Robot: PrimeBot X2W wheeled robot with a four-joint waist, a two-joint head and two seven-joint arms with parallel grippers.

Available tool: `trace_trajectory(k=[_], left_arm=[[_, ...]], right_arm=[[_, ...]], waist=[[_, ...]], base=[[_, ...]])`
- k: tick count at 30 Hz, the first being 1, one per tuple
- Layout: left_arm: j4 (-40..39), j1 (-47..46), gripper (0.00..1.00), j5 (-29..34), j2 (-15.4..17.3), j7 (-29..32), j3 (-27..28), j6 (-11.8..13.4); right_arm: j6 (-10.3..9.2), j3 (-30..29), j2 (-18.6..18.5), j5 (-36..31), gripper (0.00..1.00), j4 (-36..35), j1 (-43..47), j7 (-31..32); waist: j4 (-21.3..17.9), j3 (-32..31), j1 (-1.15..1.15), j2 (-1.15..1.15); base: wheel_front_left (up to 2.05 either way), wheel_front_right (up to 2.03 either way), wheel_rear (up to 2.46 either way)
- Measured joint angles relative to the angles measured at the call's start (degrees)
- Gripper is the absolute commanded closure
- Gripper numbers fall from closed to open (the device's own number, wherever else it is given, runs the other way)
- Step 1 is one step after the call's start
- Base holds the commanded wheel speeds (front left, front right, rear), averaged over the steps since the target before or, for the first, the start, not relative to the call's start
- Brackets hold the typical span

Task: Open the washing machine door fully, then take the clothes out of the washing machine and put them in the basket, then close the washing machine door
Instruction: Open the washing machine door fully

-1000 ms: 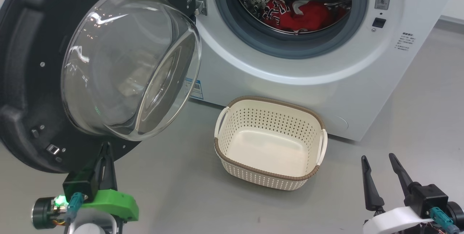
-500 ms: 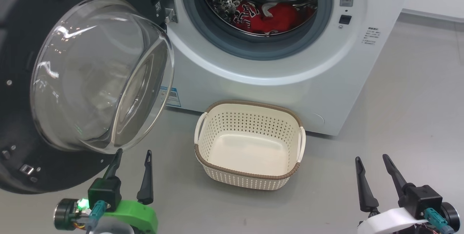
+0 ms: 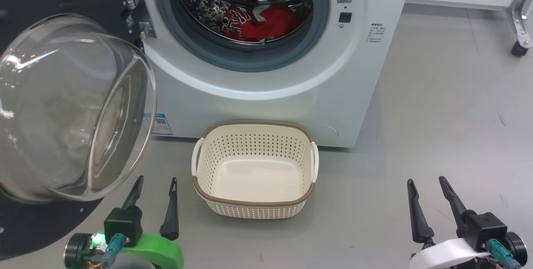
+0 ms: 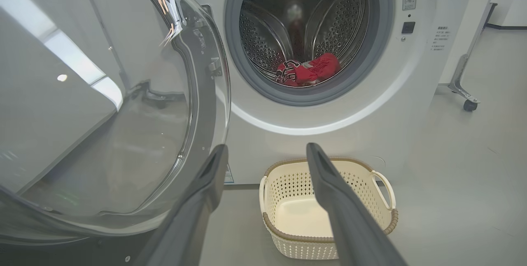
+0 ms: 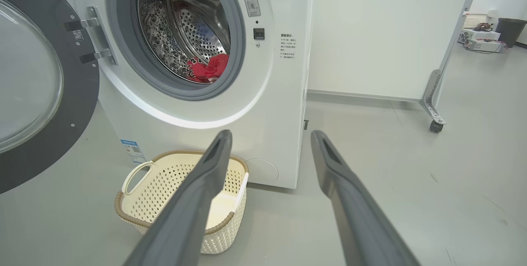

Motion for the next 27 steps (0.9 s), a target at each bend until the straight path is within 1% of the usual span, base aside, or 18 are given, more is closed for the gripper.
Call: trace_trajectory(k=[6,13,27], left_arm=[[-0.7,0.4,0.00,0.0,0.0,0.8,0.1,0.9],[-1.3,0.8,0.00,0.0,0.0,1.8,-0.5,1.2],[-2.3,0.9,0.00,0.0,0.0,3.4,-1.8,1.6]], right_arm=[[0.04,0.0,0.0,0.0,0.00,-0.1,0.0,0.0],[-0.07,-0.9,0.0,0.0,0.00,-0.6,0.1,0.0],[-0.12,-1.9,0.0,0.0,0.00,-1.1,0.5,0.0]], waist=[[-3.2,0.0,0.00,0.00],[-6.1,0.2,0.00,0.00],[-6.6,0.0,0.00,0.00]], base=[[0.00,0.00,0.00],[0.00,0.00,0.00],[0.00,0.00,0.00]])
